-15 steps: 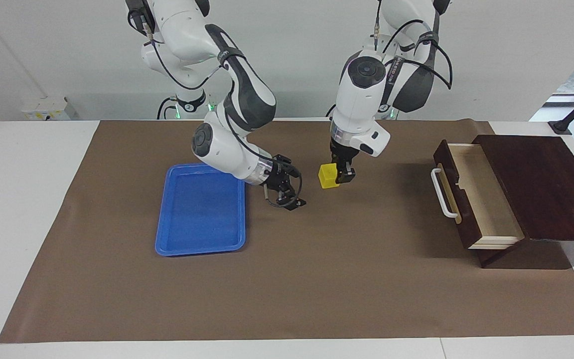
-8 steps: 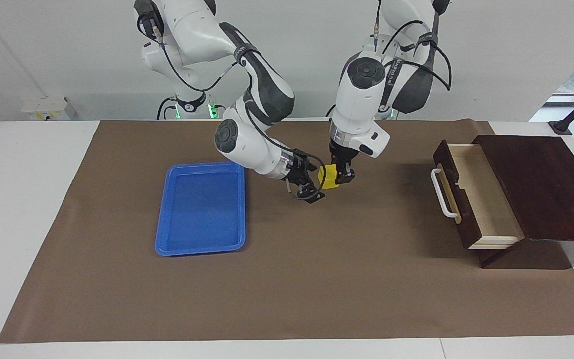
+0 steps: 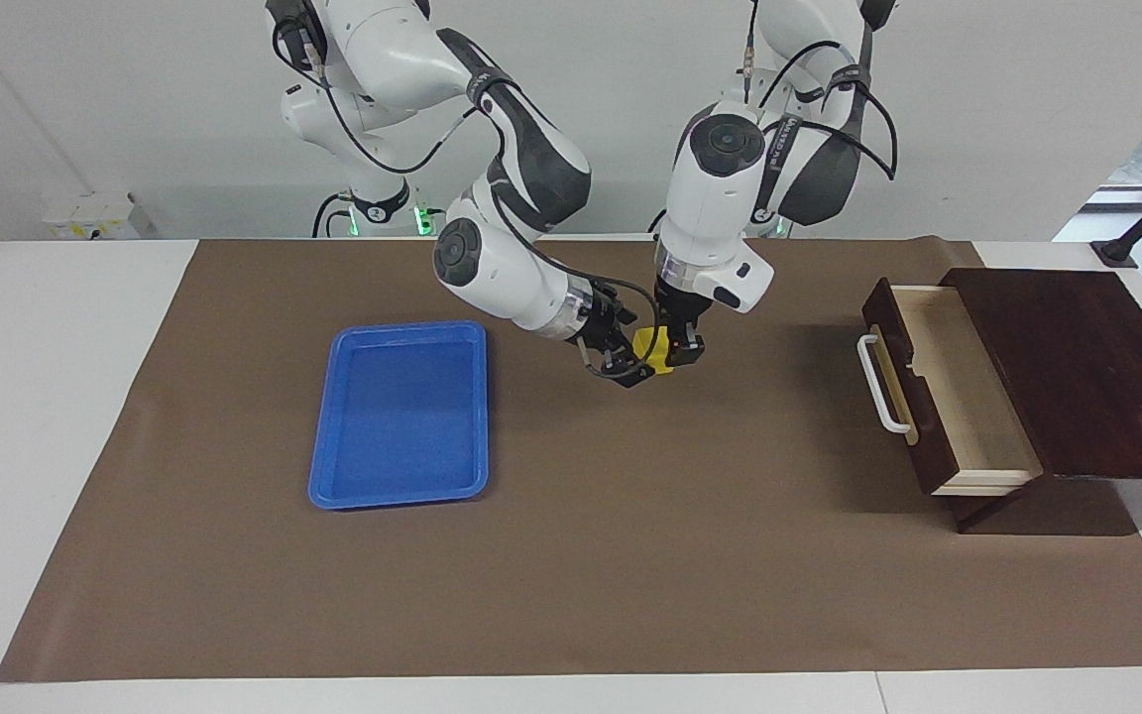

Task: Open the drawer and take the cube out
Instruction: 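Grasp the cube with the right gripper and open the left gripper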

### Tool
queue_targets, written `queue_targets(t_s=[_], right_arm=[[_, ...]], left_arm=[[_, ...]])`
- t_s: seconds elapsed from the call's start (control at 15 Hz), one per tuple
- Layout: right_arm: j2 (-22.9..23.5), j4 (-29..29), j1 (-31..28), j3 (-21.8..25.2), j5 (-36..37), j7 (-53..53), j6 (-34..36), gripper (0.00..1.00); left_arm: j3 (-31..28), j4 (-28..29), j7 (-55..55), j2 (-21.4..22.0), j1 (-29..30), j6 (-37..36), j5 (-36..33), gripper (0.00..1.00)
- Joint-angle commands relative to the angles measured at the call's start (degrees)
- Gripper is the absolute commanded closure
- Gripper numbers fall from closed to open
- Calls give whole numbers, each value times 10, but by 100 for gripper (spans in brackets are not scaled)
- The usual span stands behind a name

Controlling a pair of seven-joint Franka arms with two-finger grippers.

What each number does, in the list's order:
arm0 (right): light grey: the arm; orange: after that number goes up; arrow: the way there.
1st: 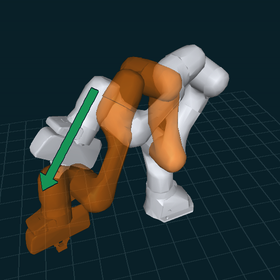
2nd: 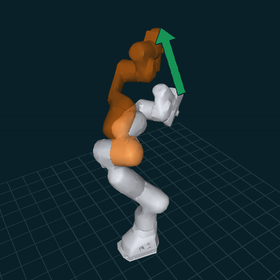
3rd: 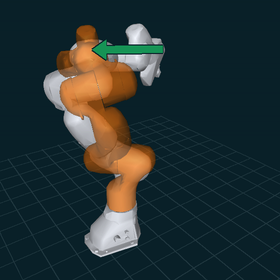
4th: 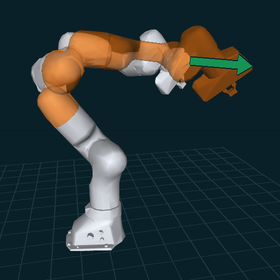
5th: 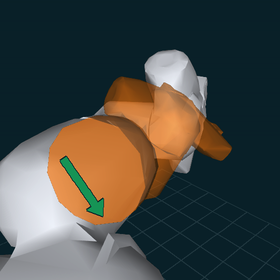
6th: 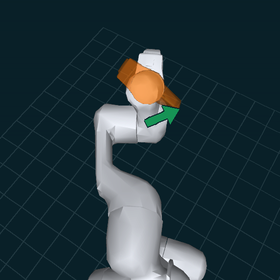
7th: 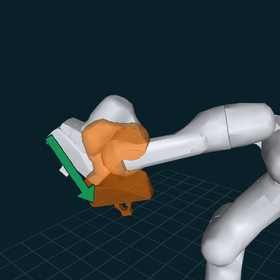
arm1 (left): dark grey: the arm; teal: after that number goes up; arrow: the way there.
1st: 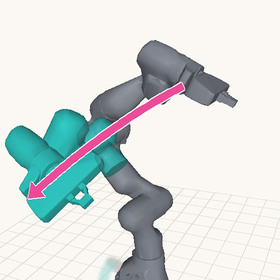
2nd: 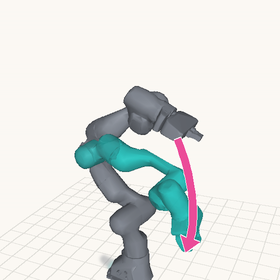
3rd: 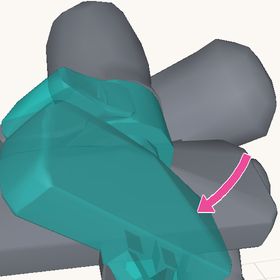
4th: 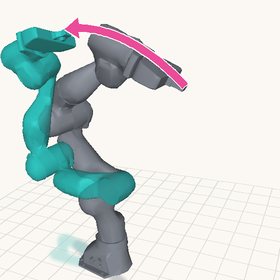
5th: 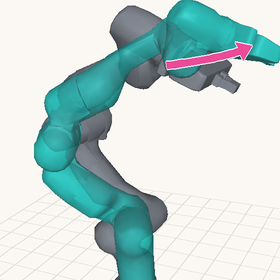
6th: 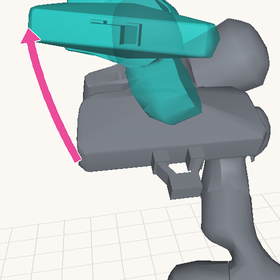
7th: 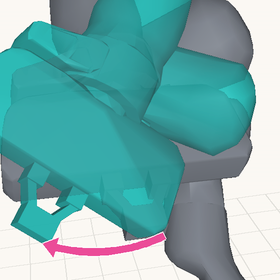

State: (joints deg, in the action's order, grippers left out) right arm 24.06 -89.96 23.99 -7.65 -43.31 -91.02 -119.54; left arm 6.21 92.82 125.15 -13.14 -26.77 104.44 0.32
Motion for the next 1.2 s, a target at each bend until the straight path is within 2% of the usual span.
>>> queue_targets(t_s=[0.0,0.13,0.27,0.33,0.47,0.53,0.93,1.0,1.07,1.13], right_arm=[[-10,-8,6,2,17,15,4,0],[-11,-16,6,2,19,24,0,2],[-13,-16,5,2,19,24,1,14],[-13,-16,4,2,19,24,1,29],[-13,-16,3,1,19,23,3,93],[-13,-15,0,1,19,23,4,100],[-12,-11,-6,1,18,31,10,100],[-12,-10,-7,1,18,31,10,100],[-12,-10,-8,1,18,31,10,100],[-12,-9,-9,1,18,31,10,100]], left_arm=[[-8,20,7,15,-11,13,6,100],[-8,20,7,15,-11,13,6,100],[-8,19,7,15,-11,13,6,100],[-8,19,7,15,-11,13,6,100],[-8,19,7,15,-11,13,6,100],[-8,19,7,15,-11,13,6,100],[-8,12,5,14,-7,2,2,100],[-9,10,4,13,-6,0,2,91],[-9,5,4,11,-5,-5,1,54],[-10,-3,3,9,-2,-14,1,5]])
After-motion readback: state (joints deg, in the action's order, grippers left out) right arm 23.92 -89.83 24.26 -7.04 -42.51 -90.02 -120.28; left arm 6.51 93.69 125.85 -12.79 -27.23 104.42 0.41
